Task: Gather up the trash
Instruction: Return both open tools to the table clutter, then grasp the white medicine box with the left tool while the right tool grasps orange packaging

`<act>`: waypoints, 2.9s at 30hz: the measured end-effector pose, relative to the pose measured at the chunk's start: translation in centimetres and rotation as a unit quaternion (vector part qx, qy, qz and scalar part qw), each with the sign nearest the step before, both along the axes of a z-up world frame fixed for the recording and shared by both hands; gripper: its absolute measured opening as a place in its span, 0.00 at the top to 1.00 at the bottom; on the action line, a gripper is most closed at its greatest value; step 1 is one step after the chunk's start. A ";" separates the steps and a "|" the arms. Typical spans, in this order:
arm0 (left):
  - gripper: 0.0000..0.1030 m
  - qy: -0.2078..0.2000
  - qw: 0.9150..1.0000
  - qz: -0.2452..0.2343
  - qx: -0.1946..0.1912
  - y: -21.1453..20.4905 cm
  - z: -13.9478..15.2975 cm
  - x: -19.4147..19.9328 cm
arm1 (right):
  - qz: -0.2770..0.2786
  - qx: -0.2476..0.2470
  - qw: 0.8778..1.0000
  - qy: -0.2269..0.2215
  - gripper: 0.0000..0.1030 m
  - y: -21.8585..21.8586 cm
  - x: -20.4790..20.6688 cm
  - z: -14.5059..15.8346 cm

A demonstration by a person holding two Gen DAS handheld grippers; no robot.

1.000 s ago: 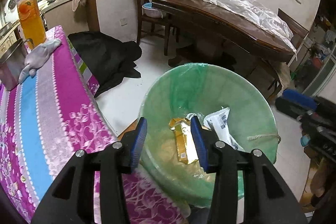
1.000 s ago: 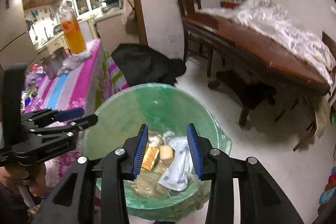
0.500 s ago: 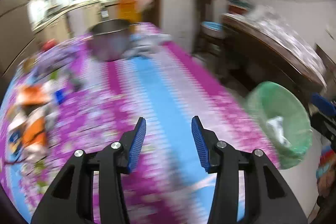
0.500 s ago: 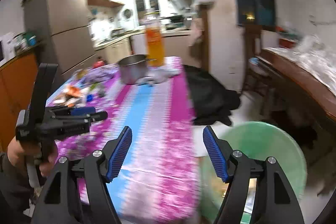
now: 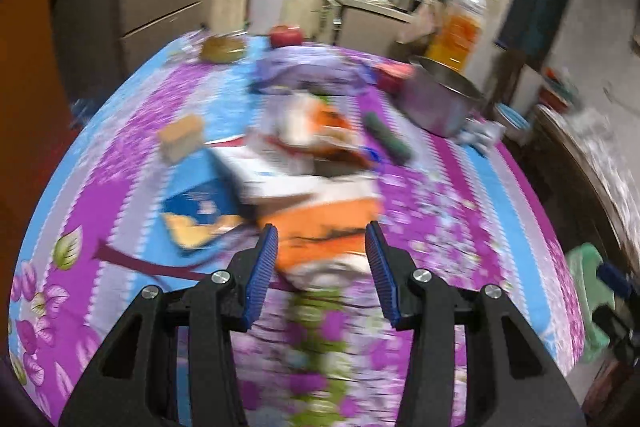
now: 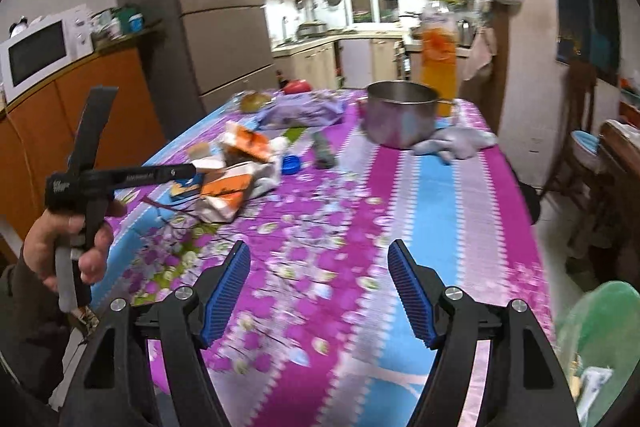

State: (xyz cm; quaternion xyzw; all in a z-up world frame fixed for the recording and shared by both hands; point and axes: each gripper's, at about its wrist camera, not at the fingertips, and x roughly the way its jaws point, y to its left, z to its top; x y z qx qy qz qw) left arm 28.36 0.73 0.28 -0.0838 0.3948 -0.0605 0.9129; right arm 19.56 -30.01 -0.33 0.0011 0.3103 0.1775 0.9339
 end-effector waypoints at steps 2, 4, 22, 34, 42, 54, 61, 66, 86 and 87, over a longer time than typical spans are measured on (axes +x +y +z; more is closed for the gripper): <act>0.58 0.010 1.000 0.017 -0.017 2.2 -0.5 0.6 | 0.011 0.000 1.000 0.004 0.30 1.7 0.9 -0.2; 0.57 0.023 0.998 0.032 -0.042 4.1 -1.0 1.3 | 0.021 0.004 1.000 0.009 0.30 2.7 1.7 -0.5; 0.32 0.103 0.968 0.048 -0.222 6.9 -4.9 7.3 | 0.045 0.021 0.998 0.047 0.29 6.5 10.0 -3.0; 0.57 0.097 0.974 0.063 -0.194 4.8 -5.0 9.0 | 0.064 0.038 0.995 0.066 0.30 8.8 11.1 -4.8; 0.85 0.046 0.983 0.047 -0.169 6.1 -2.4 5.5 | 0.087 0.116 0.981 0.130 0.38 10.5 13.9 -6.8; 0.85 0.061 0.986 0.017 -0.152 8.2 -4.1 4.0 | 0.077 0.190 0.956 0.208 0.56 14.1 19.8 -10.5; 0.80 0.076 0.988 0.000 -0.134 7.2 -5.2 5.4 | 0.074 0.180 0.963 0.184 0.81 14.7 19.3 -10.1; 0.86 0.055 0.992 0.016 -0.114 6.9 -5.2 5.3 | 0.065 0.160 0.976 0.133 0.90 14.2 16.9 -7.8; 0.86 -0.171 0.984 0.009 0.047 -3.2 3.3 -7.1 | -0.054 -0.001 0.993 -0.101 0.90 9.3 3.7 2.2; 0.86 -0.178 0.983 0.004 0.051 -3.9 3.6 -7.6 | -0.058 0.000 0.993 -0.103 0.90 9.0 3.5 2.4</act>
